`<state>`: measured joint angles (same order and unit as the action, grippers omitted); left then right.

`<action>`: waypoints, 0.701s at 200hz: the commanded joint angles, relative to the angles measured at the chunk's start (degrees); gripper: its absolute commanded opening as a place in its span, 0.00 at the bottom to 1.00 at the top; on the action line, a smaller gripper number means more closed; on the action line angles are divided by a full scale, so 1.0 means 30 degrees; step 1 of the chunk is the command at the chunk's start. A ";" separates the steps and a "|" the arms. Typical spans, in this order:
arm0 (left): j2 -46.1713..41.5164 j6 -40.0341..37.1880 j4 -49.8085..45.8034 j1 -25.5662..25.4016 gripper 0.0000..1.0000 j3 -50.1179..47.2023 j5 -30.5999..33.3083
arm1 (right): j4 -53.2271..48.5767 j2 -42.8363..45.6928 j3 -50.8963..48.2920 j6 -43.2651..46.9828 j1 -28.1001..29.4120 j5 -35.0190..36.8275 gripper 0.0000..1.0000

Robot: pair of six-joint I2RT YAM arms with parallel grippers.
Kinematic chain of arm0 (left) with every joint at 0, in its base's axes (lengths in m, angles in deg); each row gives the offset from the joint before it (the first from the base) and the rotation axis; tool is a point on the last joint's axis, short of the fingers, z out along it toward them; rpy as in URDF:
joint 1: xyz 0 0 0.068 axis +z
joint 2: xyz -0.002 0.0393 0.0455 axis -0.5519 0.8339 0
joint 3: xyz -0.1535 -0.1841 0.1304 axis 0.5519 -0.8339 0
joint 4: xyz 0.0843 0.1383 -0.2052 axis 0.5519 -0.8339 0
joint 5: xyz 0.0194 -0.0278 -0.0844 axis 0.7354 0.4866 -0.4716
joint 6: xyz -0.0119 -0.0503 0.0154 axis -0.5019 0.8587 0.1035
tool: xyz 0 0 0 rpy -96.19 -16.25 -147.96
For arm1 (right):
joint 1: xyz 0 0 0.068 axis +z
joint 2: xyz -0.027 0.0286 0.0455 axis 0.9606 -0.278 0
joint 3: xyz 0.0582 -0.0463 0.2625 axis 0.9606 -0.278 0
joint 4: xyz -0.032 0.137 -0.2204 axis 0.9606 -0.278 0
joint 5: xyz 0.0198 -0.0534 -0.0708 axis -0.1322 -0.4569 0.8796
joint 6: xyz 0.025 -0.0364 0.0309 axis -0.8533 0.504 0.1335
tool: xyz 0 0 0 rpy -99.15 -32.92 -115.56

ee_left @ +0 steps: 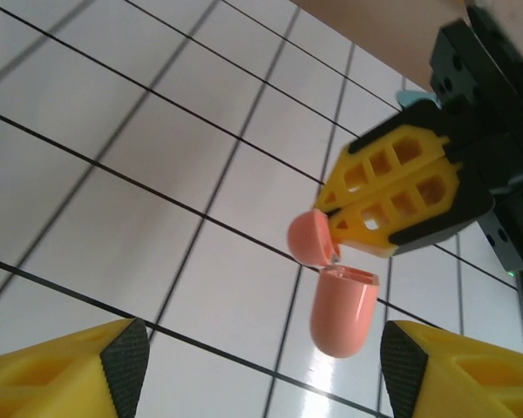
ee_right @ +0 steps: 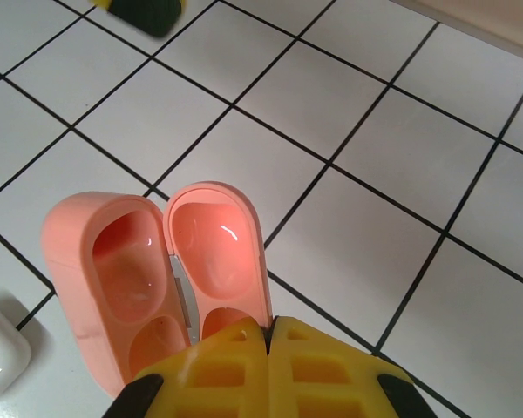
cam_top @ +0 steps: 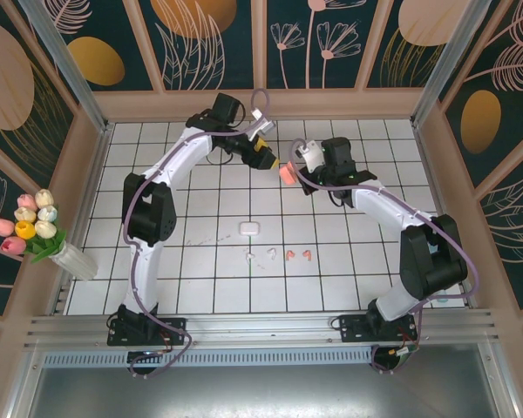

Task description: Insert the wireless bluetooth earbuds into the charging case

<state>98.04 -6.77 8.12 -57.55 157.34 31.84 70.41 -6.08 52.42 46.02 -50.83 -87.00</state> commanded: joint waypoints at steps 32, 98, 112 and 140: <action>-0.0545 -0.1467 -0.1538 -0.0125 0.65 -0.1004 -0.3090 | -0.0353 0.0799 0.0927 0.0637 0.0316 -0.0250 0.00; -0.0540 -0.2011 -0.1653 -0.0565 0.62 -0.1574 -0.2841 | -0.0722 0.0345 0.1765 0.0754 0.0851 -0.0371 0.00; -0.0533 -0.2071 -0.1698 -0.0551 0.61 -0.1487 -0.2841 | -0.0921 0.0205 0.1924 0.0878 0.0975 -0.0370 0.00; -0.0447 -0.2406 -0.2049 -0.0588 0.58 -0.1263 -0.2899 | -0.1209 -0.0014 0.2097 0.1053 0.1115 -0.0283 0.00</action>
<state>98.04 -11.36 4.62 -59.28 152.82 25.11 68.48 -5.71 56.44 47.44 -48.06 -87.20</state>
